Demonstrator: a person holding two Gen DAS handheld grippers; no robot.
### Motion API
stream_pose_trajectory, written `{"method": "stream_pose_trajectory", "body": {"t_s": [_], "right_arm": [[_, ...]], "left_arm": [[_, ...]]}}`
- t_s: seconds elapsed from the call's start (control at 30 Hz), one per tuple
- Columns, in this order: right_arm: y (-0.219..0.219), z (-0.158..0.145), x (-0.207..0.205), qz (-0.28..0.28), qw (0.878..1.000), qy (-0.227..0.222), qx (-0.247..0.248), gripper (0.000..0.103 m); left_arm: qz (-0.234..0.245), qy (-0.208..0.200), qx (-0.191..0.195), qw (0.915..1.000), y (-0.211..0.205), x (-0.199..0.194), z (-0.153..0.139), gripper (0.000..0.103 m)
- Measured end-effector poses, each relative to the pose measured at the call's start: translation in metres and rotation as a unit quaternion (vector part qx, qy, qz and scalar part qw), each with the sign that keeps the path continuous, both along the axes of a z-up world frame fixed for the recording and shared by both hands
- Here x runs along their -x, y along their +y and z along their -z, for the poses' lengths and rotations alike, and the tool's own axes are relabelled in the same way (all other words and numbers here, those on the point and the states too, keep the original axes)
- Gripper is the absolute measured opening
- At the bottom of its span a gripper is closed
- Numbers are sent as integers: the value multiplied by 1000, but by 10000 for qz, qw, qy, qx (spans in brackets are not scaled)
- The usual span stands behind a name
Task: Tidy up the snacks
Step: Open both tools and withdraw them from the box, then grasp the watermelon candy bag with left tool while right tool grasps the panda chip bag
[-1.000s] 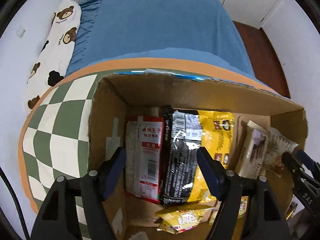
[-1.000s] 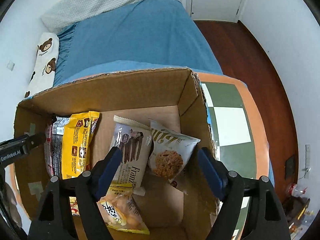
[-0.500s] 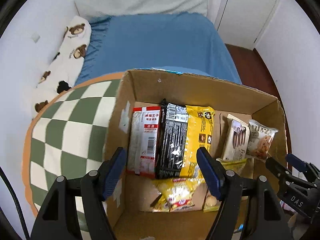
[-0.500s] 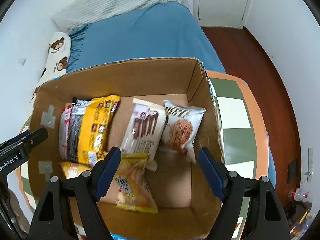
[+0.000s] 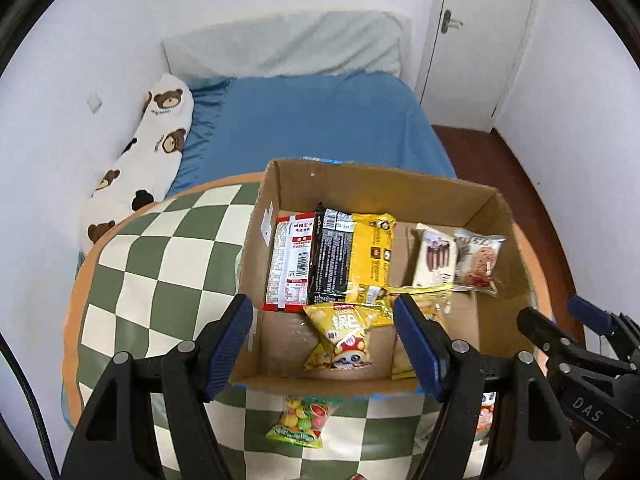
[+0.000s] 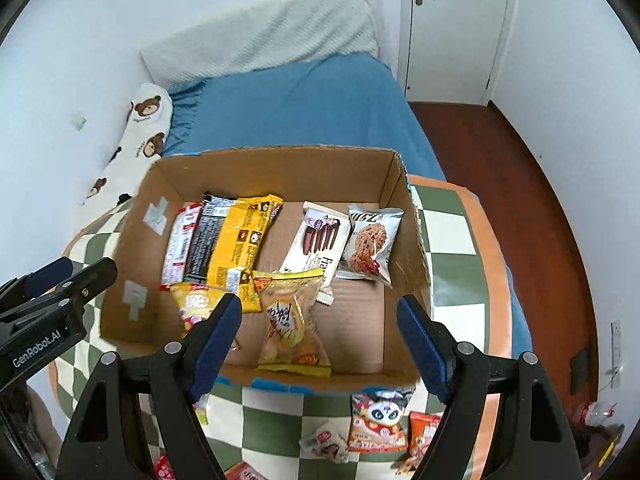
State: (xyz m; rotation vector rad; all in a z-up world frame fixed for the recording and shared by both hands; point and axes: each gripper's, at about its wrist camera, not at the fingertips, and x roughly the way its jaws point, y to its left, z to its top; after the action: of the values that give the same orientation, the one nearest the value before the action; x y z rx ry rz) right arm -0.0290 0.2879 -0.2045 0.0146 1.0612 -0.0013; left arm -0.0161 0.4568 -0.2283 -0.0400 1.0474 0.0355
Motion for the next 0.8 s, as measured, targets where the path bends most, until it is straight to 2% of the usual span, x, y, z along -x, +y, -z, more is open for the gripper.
{"method": "stream_pose_trajectory", "body": {"t_s": [0.2,0.37,0.53,0.67,0.8], "right_arm": [[0,-21,35,8,9995,-164,-275,82],[-6,-17,66,62,9985,-44,-547,82],[-23,27,87,284,9958,520,-703,82],[-45,78,95,621,9910,1000,-645,82],[-74,129,87,973,9834,1397,-631,82]], "left_arm": [[59,-140,95,9998,-6,34,-20,71],[15,149,224,9996,-6,65,-5,71],[-59,781,184,9968,-8,90,41,71],[-205,1360,-59,9905,-7,98,93,71],[-362,1741,-159,9839,2,97,134,71]]}}
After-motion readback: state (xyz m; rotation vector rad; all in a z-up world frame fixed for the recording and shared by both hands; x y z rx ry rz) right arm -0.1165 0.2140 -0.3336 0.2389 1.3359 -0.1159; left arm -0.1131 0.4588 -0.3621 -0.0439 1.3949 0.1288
